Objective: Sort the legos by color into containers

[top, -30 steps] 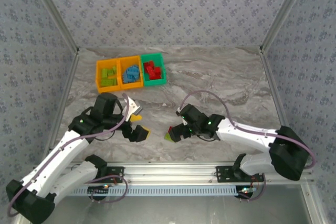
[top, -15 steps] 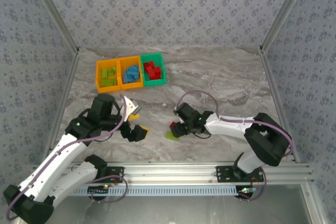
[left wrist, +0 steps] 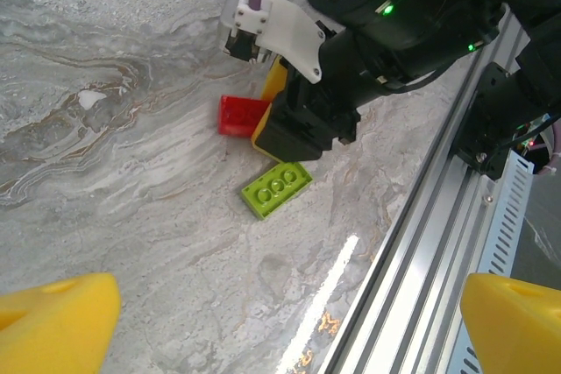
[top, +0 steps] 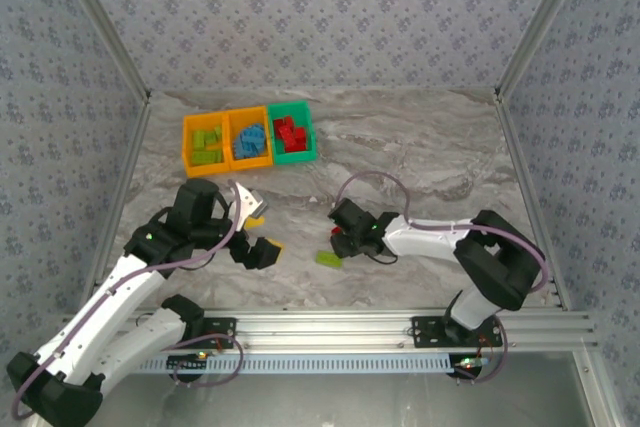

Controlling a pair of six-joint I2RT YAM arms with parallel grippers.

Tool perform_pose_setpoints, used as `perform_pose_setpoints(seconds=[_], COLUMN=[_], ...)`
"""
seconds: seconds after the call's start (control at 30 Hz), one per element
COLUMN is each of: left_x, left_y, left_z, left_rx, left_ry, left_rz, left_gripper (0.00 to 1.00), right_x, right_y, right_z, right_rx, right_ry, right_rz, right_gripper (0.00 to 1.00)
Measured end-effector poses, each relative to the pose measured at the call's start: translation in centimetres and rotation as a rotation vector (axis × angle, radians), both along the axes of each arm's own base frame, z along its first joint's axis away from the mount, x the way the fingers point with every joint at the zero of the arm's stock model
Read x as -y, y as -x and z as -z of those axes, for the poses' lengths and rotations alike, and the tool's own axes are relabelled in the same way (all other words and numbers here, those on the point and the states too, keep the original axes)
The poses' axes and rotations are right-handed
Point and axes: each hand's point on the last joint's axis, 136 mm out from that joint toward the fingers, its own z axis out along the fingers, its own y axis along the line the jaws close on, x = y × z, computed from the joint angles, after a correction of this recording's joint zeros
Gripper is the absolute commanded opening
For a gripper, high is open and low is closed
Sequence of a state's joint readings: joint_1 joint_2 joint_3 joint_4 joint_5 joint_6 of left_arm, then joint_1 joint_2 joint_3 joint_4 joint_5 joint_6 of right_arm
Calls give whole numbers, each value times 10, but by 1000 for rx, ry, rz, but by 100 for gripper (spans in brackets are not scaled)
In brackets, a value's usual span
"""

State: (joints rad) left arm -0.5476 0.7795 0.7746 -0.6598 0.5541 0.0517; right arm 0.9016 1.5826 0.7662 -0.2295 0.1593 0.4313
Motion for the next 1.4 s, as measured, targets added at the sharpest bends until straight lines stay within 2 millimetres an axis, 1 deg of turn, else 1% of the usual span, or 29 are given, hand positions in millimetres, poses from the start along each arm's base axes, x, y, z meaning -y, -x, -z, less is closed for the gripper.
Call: perform_pose_setpoints(seconds=[0.1, 0.17, 0.23, 0.27, 0.33, 0.4, 0.43, 0.47, 0.53, 0.57, 0.63, 0.7, 0.73, 0.8, 0.83, 0.87, 0.93, 1.03, 1.07, 1.17, 1.2, 1.27, 1.4], left_x=[3, 4, 4, 4, 2, -2, -6, -9, -20, -25, -42, -58, -66, -79, -84, -88, -96, -101, -101, -101, -100, -100, -100], left_y=[3, 6, 8, 8, 5, -1, -5, -9, -20, -24, -34, -42, -46, -51, -54, -56, -60, -64, -64, -65, -66, -66, -68], left_z=[2, 6, 8, 8, 9, 10, 10, 9, 6, 4, -2, -7, -10, -18, -20, -20, -19, -18, -17, -14, -14, -12, -9], left_rx=[-5, -16, -21, -19, -9, 8, 21, 34, 84, 108, 172, 224, 248, 291, 303, 307, 310, 307, 306, 298, 295, 290, 280], left_ry=[6, 4, 1, 0, -12, -33, -46, -55, -69, -74, -77, -85, -88, -90, -94, -102, -119, -135, -138, -146, -149, -155, -166], left_rz=[19, 31, 36, 35, 18, -23, -53, -82, -167, -209, -316, -413, -460, -529, -561, -583, -620, -646, -648, -647, -646, -646, -648], left_gripper=[99, 99, 99, 99, 99, 99, 99, 99, 99, 99, 99, 99, 99, 99, 99, 99, 99, 99, 99, 99, 99, 99, 99], right_x=[-1, -2, -2, -4, -10, -20, -27, -33, -48, -54, -69, -85, -92, -106, -112, -116, -124, -132, -132, -132, -132, -130, -125], right_y=[-3, -4, -4, -5, -10, -21, -28, -36, -59, -71, -103, -138, -155, -191, -211, -225, -261, -302, -310, -333, -337, -339, -330], right_z=[-3, -6, -17, -26, -52, -90, -110, -125, -161, -173, -194, -205, -207, -205, -200, -196, -179, -157, -151, -139, -139, -141, -154], right_rx=[9, 13, 27, 42, 95, 181, 228, 265, 356, 390, 465, 526, 551, 587, 597, 604, 607, 598, 590, 570, 567, 556, 538], right_ry=[-1, -4, -20, -37, -87, -156, -193, -220, -281, -297, -311, -298, -291, -270, -255, -247, -211, -169, -156, -124, -117, -101, -91], right_rz=[8, 12, 11, 9, -3, -21, -29, -35, -42, -44, -42, -39, -38, -31, -25, -19, -4, 10, 11, 19, 18, 12, 4], right_gripper=[29, 29, 29, 29, 30, 31, 31, 31, 29, 29, 28, 28, 28, 30, 32, 33, 35, 38, 40, 57, 61, 61, 61])
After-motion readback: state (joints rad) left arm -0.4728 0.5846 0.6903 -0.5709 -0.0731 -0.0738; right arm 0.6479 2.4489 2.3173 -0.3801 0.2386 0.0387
